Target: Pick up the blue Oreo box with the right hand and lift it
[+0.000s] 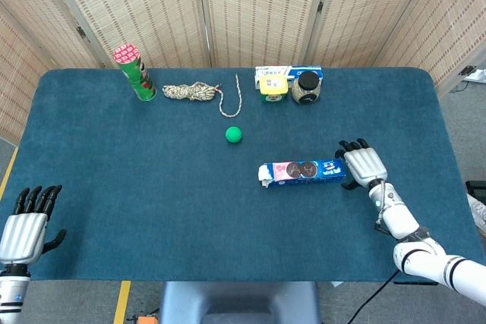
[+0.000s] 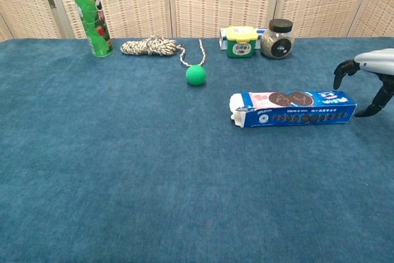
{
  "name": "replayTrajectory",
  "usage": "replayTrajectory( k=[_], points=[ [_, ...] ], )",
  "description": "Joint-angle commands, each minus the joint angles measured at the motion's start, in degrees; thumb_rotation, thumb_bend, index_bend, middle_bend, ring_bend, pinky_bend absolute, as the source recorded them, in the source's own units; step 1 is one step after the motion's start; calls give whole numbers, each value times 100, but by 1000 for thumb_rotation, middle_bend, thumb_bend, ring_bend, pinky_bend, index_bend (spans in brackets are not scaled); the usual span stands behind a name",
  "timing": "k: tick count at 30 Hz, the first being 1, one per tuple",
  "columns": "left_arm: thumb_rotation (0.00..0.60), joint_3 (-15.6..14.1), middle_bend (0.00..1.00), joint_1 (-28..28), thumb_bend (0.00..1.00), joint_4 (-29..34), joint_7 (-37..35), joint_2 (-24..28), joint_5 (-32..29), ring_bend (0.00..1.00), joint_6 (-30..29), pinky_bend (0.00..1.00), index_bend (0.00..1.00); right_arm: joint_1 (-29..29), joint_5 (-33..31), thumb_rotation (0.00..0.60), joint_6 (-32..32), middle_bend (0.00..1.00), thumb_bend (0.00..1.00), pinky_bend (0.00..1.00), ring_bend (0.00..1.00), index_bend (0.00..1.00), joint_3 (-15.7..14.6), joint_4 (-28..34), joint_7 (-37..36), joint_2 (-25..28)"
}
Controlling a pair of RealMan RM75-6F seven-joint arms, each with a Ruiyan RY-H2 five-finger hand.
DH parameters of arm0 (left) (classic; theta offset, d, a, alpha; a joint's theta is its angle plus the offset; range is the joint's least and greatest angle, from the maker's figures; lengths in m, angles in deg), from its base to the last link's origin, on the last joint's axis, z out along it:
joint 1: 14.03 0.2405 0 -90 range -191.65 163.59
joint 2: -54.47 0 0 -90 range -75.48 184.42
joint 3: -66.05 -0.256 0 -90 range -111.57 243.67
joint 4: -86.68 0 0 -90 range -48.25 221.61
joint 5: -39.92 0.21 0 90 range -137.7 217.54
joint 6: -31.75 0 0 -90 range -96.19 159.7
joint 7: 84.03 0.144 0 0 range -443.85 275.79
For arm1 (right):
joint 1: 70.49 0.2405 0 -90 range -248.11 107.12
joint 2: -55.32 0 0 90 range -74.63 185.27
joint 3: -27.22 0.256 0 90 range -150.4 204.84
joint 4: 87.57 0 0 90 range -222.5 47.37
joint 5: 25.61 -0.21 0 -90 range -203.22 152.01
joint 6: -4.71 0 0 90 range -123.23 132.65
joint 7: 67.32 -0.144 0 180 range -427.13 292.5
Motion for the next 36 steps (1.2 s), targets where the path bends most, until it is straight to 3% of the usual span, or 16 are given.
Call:
replayTrajectory(
  k=[1,19,30,36],
  points=[
    [600,1,134,1,296,2,-4,2,-7,91,3,48,57,119,-138,600,92,140,231,72,149,288,-29,-199,50,-140],
    [600,-8,134,23,297,-4,-110,45,15,95,-17,46,34,395,-217,600,-129,253,231,144,235,474,-109,-589,196,-445],
    [600,32,134,-21,296,-30,39,1,-149,98,105,46,28,173,502,600,-1104,275,231,144,256,507,-172,878,545,715],
    [600,44,134,-64,296,-13,193,-46,-235,99,181,45,26,124,465,600,-1602,275,231,144,256,513,-89,2113,1354,1578]
  ],
)
